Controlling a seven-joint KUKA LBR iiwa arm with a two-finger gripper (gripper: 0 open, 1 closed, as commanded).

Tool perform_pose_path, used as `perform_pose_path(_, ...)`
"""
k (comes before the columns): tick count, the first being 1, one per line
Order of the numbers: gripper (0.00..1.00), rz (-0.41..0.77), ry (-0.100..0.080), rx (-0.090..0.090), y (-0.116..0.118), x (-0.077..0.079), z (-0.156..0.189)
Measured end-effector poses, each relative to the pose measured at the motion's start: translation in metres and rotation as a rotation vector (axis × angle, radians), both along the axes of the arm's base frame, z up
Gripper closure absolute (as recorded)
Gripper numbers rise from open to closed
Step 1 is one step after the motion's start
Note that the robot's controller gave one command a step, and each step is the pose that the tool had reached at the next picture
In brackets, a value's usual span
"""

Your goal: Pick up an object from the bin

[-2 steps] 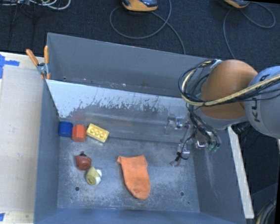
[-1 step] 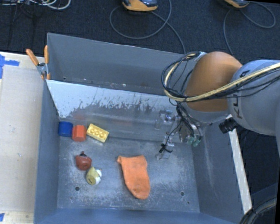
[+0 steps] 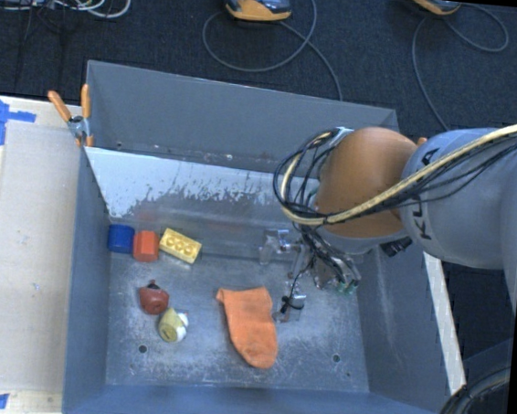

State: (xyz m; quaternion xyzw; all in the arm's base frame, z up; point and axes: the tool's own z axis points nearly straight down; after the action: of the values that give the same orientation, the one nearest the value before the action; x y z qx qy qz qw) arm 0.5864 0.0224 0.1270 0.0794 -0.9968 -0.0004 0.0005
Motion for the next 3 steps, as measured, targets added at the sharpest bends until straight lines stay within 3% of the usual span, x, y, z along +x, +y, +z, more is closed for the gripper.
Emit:
perform_pose_path(1, 0.0, -0.1, 0.002, 0.0, 0.015, -0.009, -0.023)
perform_pose_path(2, 1.0, -0.081, -0.005, 0.001, 0.028, -0.038, -0.056)
perform_pose_path(3, 1.0, -0.082, -0.005, 0.001, 0.028, -0.038, -0.055)
